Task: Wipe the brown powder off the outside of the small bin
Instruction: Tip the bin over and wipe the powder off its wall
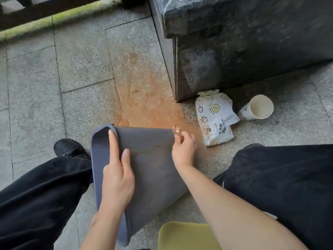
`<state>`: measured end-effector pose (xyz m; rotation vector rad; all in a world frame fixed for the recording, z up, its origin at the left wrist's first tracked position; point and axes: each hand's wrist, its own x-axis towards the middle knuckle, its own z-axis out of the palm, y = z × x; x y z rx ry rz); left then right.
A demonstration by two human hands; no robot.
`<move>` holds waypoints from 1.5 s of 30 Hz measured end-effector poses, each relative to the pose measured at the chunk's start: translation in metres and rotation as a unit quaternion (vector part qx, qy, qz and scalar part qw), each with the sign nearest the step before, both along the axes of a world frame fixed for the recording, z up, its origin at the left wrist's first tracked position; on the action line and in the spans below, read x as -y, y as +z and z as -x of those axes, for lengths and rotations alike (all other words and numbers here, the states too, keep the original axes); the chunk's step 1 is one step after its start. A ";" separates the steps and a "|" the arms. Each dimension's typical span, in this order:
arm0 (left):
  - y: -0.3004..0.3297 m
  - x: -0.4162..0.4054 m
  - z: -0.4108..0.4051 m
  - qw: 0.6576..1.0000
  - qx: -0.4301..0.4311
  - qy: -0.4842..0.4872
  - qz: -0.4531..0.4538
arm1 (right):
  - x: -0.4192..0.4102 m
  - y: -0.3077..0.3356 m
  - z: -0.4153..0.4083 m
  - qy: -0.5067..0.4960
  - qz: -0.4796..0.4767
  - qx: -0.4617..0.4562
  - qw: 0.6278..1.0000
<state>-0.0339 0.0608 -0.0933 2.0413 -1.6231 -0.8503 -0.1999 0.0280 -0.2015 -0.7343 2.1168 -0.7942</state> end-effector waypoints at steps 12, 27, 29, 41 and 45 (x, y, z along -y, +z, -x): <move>-0.003 -0.003 -0.002 0.999 -0.016 0.020 0.031 | -0.024 -0.033 0.033 -0.042 -0.110 0.009 0.993; -0.006 -0.004 -0.006 0.986 -0.148 0.071 0.009 | 0.013 0.030 -0.030 0.110 0.097 0.018 0.989; -0.008 -0.002 -0.004 0.987 -0.146 0.062 0.002 | 0.038 0.013 -0.020 0.126 0.031 0.002 0.992; -0.007 -0.002 -0.015 0.989 -0.098 0.108 0.017 | -0.114 0.071 -0.044 0.449 0.111 0.088 0.882; 0.000 0.002 0.001 0.995 -0.068 0.069 -0.009 | -0.091 0.087 0.022 0.428 -0.002 0.063 0.901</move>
